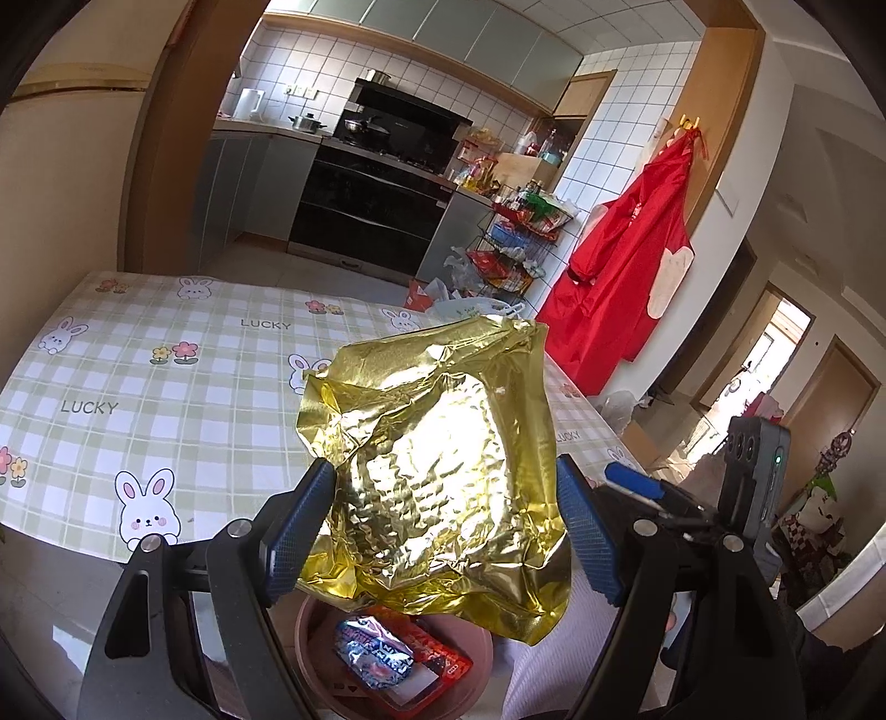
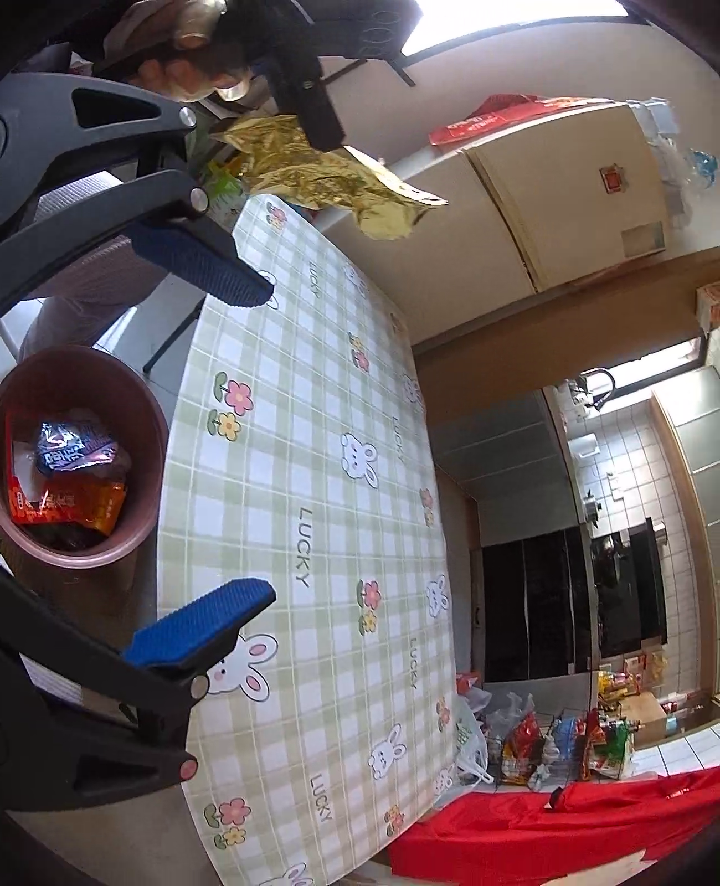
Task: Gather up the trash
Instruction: 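Lower the gold foil wrapper into the bin with the left tool and open it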
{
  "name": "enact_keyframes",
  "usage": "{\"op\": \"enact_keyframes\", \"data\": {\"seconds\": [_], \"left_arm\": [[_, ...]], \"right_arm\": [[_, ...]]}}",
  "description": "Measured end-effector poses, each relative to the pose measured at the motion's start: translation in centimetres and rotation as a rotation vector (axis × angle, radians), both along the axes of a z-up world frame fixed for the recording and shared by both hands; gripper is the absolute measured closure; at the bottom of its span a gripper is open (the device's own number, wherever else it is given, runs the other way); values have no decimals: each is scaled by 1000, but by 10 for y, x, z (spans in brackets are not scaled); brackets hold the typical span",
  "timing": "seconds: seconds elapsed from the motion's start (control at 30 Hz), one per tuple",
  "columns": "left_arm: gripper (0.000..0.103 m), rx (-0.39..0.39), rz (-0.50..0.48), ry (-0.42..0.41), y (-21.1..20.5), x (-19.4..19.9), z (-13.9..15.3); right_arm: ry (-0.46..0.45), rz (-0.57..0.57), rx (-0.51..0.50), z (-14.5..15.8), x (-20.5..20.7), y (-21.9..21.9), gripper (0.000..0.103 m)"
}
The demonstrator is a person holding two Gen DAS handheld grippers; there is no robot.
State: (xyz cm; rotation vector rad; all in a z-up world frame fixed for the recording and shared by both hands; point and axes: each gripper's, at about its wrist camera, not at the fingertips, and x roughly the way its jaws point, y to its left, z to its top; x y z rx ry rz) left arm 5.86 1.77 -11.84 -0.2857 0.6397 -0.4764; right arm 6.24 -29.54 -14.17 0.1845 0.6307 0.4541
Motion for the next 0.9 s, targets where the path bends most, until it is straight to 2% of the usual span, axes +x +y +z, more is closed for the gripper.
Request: {"op": "enact_keyframes", "data": {"seconds": [0.27, 0.9], "left_arm": [[25, 44, -91, 46, -30, 7, -22], [24, 99, -232, 150, -71, 15, -54]], "right_arm": [[-64, -53, -22, 11, -3, -21, 6], [-14, -110, 3, -7, 5, -45, 6]]}}
